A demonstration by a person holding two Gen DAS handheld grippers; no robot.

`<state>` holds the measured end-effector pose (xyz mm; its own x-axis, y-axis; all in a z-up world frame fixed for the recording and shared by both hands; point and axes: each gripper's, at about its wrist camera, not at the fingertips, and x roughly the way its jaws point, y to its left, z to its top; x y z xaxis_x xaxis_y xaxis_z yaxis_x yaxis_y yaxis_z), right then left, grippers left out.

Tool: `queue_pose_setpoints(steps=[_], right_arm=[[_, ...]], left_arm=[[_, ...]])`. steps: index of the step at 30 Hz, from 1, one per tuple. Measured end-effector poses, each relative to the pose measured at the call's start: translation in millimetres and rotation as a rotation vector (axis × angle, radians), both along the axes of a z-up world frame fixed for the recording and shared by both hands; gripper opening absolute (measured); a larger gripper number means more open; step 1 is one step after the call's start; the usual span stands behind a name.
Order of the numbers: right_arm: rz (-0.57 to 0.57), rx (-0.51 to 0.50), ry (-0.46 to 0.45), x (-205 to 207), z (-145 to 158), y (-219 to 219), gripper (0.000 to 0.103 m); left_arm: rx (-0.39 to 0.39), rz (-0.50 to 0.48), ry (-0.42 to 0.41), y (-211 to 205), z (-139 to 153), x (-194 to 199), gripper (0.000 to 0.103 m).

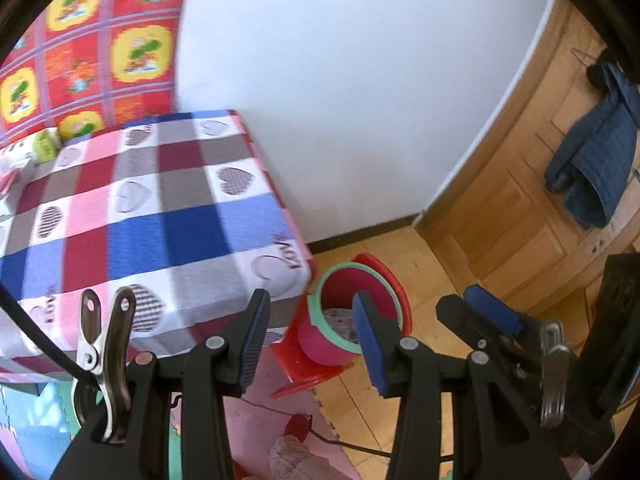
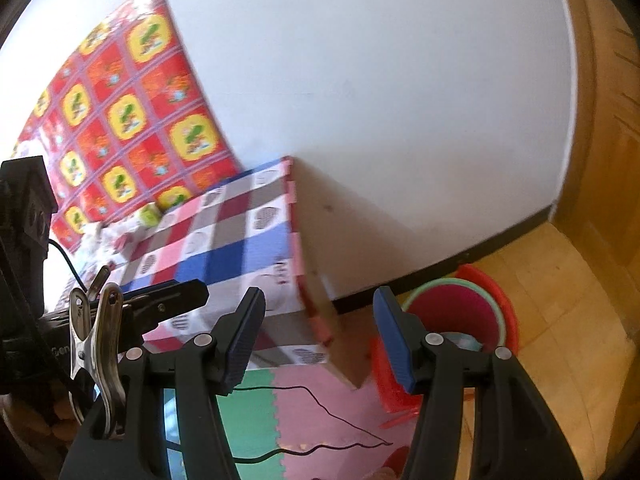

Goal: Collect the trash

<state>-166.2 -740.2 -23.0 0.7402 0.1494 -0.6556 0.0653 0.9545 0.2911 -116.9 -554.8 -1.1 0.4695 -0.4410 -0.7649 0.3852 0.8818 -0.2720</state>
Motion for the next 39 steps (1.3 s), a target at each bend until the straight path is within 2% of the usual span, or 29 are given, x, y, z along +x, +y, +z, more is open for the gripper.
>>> queue_pose_setpoints(steps=[7, 18, 29, 36, 39], right_arm=[[0.112, 0.001, -0.043, 5.5, 22.0, 59.0, 0.058], [0.280, 0.030, -0.075, 14.3, 34.1, 142.5, 0.058], [0.438, 0.040, -0.068, 33.0, 40.1, 228.2, 0.058], [0.553, 0.044, -0.057, 58.7, 45.4, 282.3, 0.058], [0.602, 0.078, -0.047, 74.0, 48.0, 301.3, 0.058]], left_arm=[[-0.004, 0.088, -0.015, 55.4, 17.8, -6.5, 0.045], [0.001, 0.242, -0.048, 145.2, 33.8, -22.1, 0.045], [0.032, 0.427, -0.063, 233.8, 42.5, -29.8, 0.045], [0.044, 0.562, -0.067, 285.9, 46.5, -22.2, 0.045], [0.052, 0.616, -0.073, 304.7, 48.1, -14.1, 0.045]])
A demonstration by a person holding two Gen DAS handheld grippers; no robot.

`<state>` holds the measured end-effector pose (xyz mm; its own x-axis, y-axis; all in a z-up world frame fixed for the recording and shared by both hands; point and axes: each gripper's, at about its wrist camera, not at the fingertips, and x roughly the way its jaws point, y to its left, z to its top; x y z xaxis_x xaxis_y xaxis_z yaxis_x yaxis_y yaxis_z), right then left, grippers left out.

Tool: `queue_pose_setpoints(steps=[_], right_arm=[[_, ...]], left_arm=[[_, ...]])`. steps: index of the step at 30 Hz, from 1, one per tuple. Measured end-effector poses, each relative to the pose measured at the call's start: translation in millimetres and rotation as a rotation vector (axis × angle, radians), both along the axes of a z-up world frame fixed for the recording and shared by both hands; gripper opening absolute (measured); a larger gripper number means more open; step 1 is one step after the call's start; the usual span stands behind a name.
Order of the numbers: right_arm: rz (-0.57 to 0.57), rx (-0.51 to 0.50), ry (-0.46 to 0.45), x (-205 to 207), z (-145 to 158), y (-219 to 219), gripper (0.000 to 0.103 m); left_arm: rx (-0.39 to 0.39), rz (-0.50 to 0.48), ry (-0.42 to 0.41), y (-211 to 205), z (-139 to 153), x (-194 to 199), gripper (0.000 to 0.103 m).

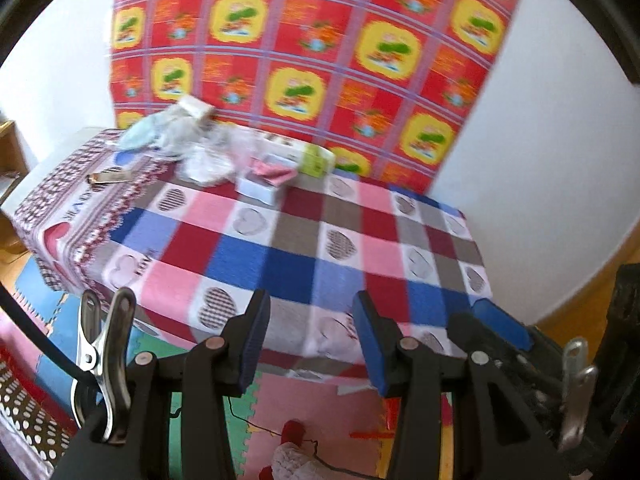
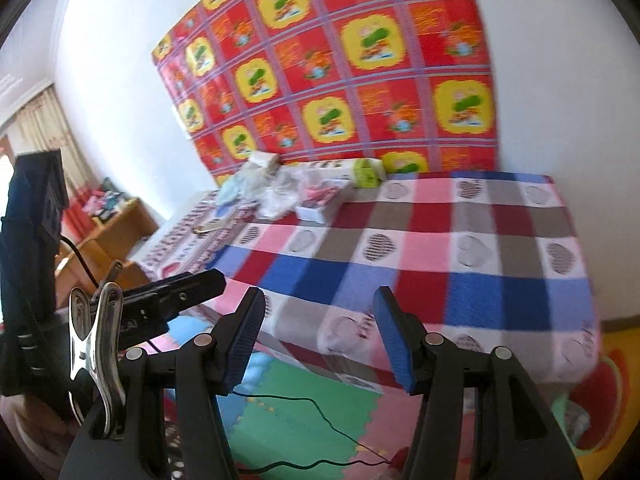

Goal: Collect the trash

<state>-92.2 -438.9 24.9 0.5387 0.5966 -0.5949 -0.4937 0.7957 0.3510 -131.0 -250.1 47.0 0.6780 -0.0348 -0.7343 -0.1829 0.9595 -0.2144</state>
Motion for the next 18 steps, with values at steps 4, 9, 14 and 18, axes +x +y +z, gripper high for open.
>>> queue_pose_setpoints(steps=[4, 9, 14, 18], right_arm=[[0.055, 0.025, -0.002, 24.6, 4.6, 24.6, 0.058], [0.104, 0.024, 0.005, 51.6, 3.9, 49.8, 0.058], [0.133, 0.014, 0.000, 83.2, 3.4, 67.7, 0.058], [0.150, 0.012, 0.005, 110.7, 0.1, 76.0, 0.058]], left_arm=[[0.020, 0.054, -0.004, 19.9, 2.2, 14.5, 0.045], [0.031, 0.126, 0.004, 40.8, 2.1, 41.5, 0.045], [0.028, 0.181, 0.017, 57.9, -2.8, 73.7, 0.045], [0.021, 0.216, 0.014, 69.4, -6.1, 96.1, 0.045]])
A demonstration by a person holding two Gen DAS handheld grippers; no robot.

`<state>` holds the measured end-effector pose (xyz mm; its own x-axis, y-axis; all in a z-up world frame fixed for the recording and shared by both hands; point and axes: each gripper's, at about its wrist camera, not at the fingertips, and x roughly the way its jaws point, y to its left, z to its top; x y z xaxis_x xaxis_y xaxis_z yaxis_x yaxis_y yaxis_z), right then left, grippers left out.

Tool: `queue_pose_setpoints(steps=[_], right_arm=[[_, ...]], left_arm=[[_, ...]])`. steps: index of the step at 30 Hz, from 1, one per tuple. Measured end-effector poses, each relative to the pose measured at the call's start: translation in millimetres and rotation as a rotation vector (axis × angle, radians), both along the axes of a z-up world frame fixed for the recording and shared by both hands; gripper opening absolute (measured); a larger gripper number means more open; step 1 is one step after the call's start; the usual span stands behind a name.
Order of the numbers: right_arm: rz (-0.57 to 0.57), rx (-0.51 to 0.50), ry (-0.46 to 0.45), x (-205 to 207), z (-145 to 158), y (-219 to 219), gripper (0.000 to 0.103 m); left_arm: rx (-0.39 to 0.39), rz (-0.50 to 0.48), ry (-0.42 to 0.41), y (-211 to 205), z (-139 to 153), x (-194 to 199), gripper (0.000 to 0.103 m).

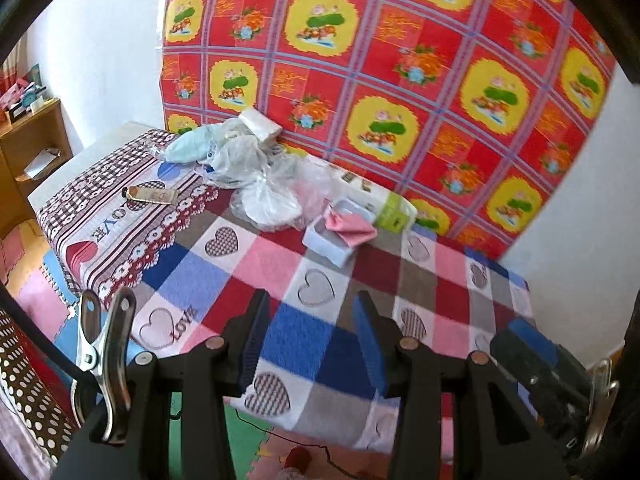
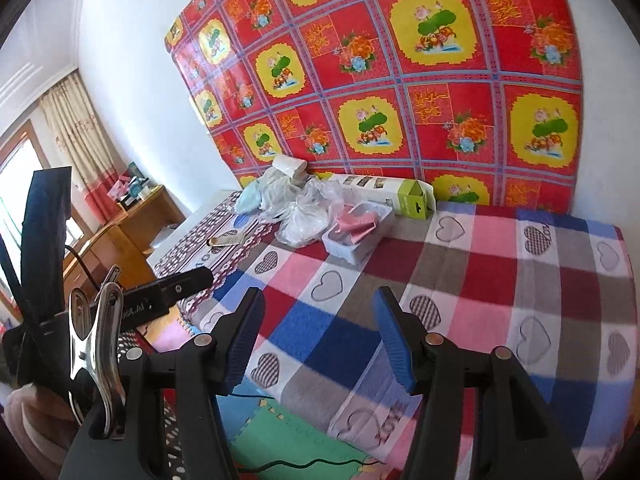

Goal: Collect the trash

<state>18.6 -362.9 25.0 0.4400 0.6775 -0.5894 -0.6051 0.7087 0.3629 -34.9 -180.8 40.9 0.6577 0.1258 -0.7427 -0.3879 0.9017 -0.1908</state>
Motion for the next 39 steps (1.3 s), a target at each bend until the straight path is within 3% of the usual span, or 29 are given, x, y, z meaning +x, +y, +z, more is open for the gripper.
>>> queue_pose_setpoints(steps=[11, 26, 39], right_arm=[[0.006, -0.048, 0.027, 50.6, -17.1, 23.8, 0.058], [-0.100, -0.102, 0.084, 91.6, -39.9, 67.1, 0.058], [-0.154, -0.177, 0.113, 122.2, -56.2, 113.5, 0.058]], left_arm=[[-0.016, 0.028, 0.048, 38.0, -17.6, 50.9, 0.045], [-0.039, -0.067, 0.105, 98.4, -47.5, 132.7, 0.045], [-0.060, -0.154, 0.165, 136.1, -95.4, 195.9, 0.049]])
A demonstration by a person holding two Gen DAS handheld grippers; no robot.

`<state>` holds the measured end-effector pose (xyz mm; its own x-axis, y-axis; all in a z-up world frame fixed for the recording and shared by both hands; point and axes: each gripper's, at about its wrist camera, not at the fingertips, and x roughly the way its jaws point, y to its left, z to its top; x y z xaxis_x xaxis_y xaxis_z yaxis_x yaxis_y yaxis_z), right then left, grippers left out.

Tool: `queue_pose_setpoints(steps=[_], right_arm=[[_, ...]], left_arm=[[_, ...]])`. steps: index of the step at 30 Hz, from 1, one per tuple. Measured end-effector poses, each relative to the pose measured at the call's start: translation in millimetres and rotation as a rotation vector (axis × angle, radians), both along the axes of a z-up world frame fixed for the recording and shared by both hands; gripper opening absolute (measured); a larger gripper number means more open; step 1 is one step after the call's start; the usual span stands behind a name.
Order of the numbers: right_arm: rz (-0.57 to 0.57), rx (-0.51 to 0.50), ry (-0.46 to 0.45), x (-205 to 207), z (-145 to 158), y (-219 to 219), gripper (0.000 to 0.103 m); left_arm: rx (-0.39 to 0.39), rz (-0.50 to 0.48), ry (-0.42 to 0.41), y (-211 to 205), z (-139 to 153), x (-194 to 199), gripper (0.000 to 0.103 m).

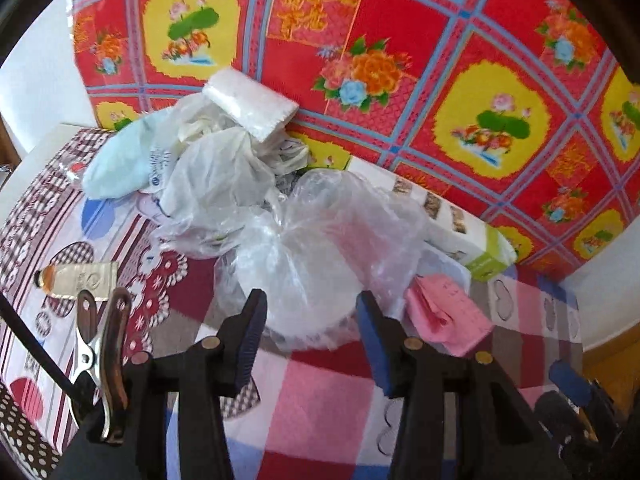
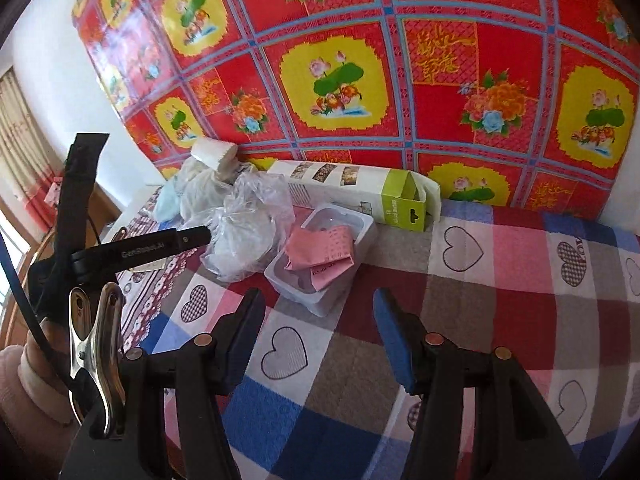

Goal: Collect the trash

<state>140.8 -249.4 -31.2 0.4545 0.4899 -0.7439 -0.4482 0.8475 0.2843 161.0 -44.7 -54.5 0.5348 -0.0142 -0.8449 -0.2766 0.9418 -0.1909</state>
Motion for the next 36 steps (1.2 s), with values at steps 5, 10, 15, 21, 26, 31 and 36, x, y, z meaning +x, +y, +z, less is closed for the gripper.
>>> queue_pose_setpoints(steps=[5, 10, 15, 21, 26, 31, 36], right_arm=[[-0.016, -0.019, 0.012, 10.4, -5.5, 14.1, 0.058], [-0.039, -0.026, 0.032, 23.4, -12.2, 26.1, 0.058], [-0.054, -0.044, 0.046, 33.1, -19.3, 36.6, 0.058], [-0.065, -0.057, 0.076, 44.2, -30.7, 46.9, 0.058], [-0.062, -0.071, 0.093, 54.2, -40.7, 55.7, 0.058], [-0.066, -0.082, 0.102, 61.6, -47.3, 59.9, 0.058], [-0.064, -0.088, 0.100, 66.0, -48.0, 63.1, 0.058]], left_arm=[[0.006, -0.004, 0.015, 9.0, -14.4, 21.7, 0.050], [0.006, 0.011, 0.034, 18.7, -30.3, 40.6, 0.051], [-0.002, -0.001, 0.044, 22.5, -44.6, 54.1, 0.050], [0.011, -0.015, 0.052, 21.7, -57.3, 65.1, 0.052], [0.059, -0.024, 0.030, 22.5, -64.9, 68.0, 0.056], [0.077, -0.025, 0.009, 20.8, -68.0, 69.8, 0.059], [0.089, -0.027, -0.015, 31.3, -76.9, 79.8, 0.061]])
